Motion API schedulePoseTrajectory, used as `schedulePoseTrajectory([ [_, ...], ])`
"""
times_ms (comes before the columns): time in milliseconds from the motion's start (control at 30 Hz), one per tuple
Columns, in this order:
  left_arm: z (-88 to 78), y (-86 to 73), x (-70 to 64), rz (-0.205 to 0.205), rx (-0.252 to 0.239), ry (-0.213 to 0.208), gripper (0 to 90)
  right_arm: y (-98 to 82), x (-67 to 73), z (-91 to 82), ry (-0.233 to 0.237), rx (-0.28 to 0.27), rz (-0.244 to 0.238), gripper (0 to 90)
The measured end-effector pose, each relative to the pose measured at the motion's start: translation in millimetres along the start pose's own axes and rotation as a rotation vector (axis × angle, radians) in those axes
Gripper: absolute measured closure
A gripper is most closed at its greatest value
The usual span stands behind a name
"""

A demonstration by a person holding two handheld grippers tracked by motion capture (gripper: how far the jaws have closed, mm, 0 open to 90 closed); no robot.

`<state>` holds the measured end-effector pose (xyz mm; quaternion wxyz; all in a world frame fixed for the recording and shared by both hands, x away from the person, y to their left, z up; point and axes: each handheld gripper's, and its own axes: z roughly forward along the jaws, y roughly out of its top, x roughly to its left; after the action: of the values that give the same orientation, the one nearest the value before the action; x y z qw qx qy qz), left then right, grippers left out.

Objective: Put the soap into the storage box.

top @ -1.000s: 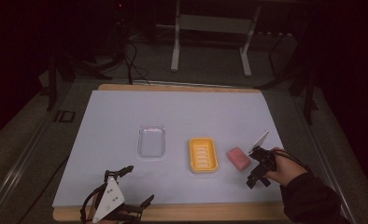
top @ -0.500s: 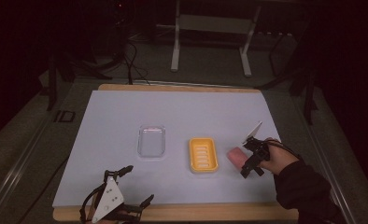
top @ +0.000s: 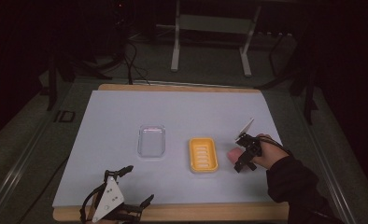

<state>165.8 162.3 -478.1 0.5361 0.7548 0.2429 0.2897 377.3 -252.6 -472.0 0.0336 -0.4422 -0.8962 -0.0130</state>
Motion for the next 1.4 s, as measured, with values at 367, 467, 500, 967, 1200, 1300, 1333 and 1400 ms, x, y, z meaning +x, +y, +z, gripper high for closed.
schedulePoseTrajectory([
  [367, 0.7, -0.5, 0.7, -0.004, 0.007, -0.001, 0.4, 12.5, -7.5, 10.7, 0.004, -0.096, -0.037, 8.9],
  [467, 0.6, -0.6, 0.9, -0.005, 0.006, 0.001, 0.4, 13.9, -8.1, 15.6, 0.007, -0.084, -0.045, 8.9],
  [500, 0.7, -0.6, 0.9, -0.004, 0.006, 0.001, 0.4, 14.2, -8.7, 17.1, -0.005, -0.091, -0.055, 9.0],
  [967, 1.4, -1.1, 1.0, -0.005, 0.012, 0.0, 0.4, 19.8, -6.6, 29.9, -0.056, -0.116, -0.061, 18.3],
  [1200, 1.6, -1.2, 0.7, -0.002, 0.012, 0.0, 0.4, 22.8, -2.2, 29.3, -0.081, -0.084, -0.021, 28.3],
  [1300, 1.6, -1.2, 0.7, -0.002, 0.013, 0.001, 0.4, 23.2, -0.3, 26.4, -0.091, -0.07, 0.004, 37.2],
  [1333, 1.6, -1.2, 0.7, -0.002, 0.013, 0.001, 0.4, 23.2, -0.3, 26.4, -0.091, -0.07, 0.004, 37.2],
  [1400, 1.7, -1.1, 0.5, 0.001, 0.013, 0.002, 0.4, 23.5, -0.2, 26.2, -0.09, -0.066, 0.03, 37.5],
])
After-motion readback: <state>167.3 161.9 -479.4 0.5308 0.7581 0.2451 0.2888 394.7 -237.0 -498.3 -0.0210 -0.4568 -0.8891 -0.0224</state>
